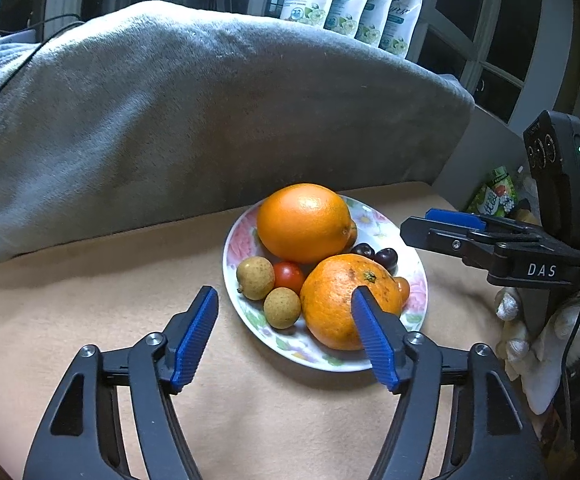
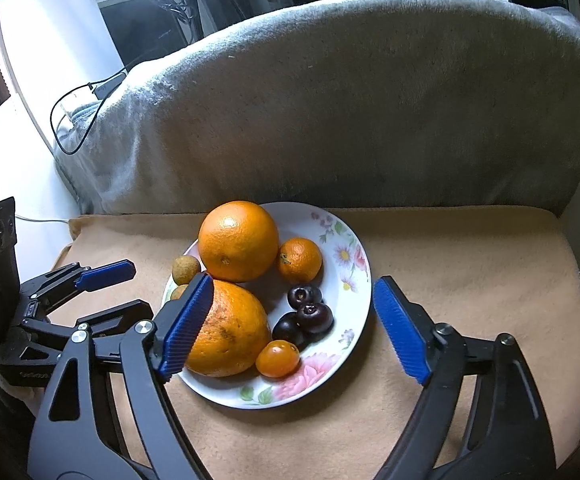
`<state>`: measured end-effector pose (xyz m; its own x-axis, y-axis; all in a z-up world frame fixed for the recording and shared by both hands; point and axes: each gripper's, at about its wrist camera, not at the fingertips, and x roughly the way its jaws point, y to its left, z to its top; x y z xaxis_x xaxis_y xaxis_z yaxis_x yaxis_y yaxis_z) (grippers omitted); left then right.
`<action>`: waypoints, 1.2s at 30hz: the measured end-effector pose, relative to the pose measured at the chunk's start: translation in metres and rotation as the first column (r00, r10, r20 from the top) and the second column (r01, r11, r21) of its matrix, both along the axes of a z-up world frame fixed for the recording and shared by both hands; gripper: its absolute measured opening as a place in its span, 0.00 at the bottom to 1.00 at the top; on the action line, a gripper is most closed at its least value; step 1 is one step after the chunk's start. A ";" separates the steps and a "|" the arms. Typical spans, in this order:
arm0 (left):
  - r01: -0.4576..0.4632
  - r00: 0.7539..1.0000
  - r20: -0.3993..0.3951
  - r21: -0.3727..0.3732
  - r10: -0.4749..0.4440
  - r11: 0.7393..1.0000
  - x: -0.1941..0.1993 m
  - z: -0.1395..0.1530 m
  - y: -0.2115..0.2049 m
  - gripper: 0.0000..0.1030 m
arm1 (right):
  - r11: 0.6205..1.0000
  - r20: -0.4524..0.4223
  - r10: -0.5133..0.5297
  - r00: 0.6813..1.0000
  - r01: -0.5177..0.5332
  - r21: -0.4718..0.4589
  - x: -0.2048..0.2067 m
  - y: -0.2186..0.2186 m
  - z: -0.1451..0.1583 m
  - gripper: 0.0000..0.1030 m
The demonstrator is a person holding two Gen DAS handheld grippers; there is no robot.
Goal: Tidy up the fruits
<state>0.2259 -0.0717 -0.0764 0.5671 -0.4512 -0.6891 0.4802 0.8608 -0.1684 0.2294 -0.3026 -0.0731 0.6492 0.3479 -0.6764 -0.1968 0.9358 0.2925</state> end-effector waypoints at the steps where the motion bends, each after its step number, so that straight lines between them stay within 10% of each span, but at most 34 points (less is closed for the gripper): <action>1: -0.001 1.000 0.005 0.003 0.001 1.000 -0.001 0.000 0.000 0.72 | 1.000 0.003 -0.002 1.000 0.002 -0.001 0.000 0.000 0.001 0.87; 20: -0.027 0.998 0.051 0.004 0.027 1.000 -0.026 0.015 0.004 0.73 | 0.998 0.051 -0.038 0.998 0.041 -0.041 -0.027 0.007 0.019 0.89; 36: -0.097 0.985 0.145 0.001 0.095 0.995 -0.077 0.038 0.032 0.73 | 0.943 0.193 -0.166 0.967 0.213 -0.256 -0.090 0.042 0.051 0.99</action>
<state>0.1493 -0.0401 -0.0389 0.7015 -0.3846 -0.6000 0.4141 0.9052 -0.0960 0.1392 -0.2609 -0.0223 0.7965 0.0250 -0.6042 -0.0315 0.9995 -0.0002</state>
